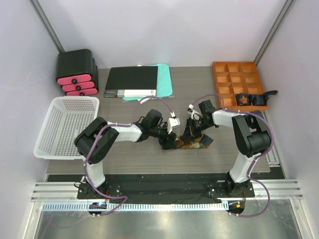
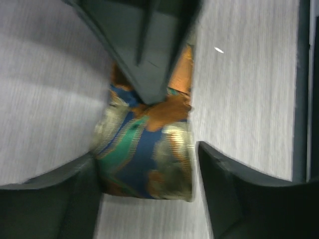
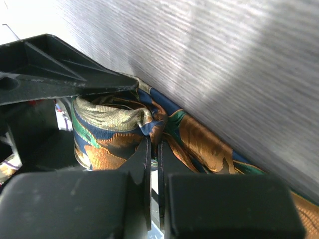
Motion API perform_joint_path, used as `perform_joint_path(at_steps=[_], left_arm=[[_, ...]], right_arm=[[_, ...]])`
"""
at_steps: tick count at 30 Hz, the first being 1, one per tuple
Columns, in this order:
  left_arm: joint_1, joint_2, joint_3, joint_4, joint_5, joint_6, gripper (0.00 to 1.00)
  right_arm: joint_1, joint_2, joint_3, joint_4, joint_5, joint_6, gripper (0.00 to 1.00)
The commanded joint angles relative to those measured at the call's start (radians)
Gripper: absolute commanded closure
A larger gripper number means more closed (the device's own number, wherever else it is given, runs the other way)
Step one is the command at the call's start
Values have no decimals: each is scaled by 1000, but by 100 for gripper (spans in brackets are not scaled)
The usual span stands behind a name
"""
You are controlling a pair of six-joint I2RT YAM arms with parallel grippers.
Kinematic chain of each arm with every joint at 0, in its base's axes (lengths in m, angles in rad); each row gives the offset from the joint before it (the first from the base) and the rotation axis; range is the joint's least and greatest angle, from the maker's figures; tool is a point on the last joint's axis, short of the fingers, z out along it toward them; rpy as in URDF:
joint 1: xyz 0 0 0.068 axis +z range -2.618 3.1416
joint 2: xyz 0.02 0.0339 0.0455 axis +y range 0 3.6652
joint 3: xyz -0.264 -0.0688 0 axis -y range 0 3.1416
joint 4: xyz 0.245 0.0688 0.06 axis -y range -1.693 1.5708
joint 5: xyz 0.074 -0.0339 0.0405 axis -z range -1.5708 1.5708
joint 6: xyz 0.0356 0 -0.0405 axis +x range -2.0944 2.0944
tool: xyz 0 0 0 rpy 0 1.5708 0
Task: Roll the ties
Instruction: Roll the tie at the center of the board.
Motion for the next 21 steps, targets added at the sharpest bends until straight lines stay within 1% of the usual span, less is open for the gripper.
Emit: perform_joint_path(at_steps=[1,2,4,5,6,7,8,10,11,12,14,17,19,21], left_arm=[[-14,17,17,73,-25,-52,41],[-16,16,6,79,-30,-46,53],[-19,-3,-2,61,-68,-13,64],[-20,-7,0,38,-88,9,72],[-20,-16,1,-28,-115,32,76],[-22,-26,1,-59,-140,64,79],[-25,-50,-6,-85,-195,112,81],[-25,-76,-24,-137,-239,150,82],[-26,-102,-43,-154,-273,181,83],[-31,-110,-49,-169,-292,195,83],[-43,-122,-55,-211,-315,212,84],[-60,-116,-43,-258,-341,232,84],[-78,-95,-31,-275,-373,247,83],[-91,-79,-3,-301,-388,249,82]], right_arm=[[33,-7,-47,31,223,-78,99],[38,-8,-42,37,214,-78,99],[38,2,-16,34,203,-72,99],[37,5,1,6,200,-75,94],[34,9,18,-9,197,-78,91],[26,8,54,-27,189,-78,88],[3,6,73,-63,174,-79,81],[-28,-7,122,-95,128,-72,70],[-55,-12,137,-132,110,-70,58],[-63,-17,151,-150,63,-70,54],[-72,-30,176,-198,25,-64,45],[-71,-44,164,-204,-51,-17,39],[-56,-43,148,-190,-90,8,38],[-30,-44,137,-161,-96,33,38]])
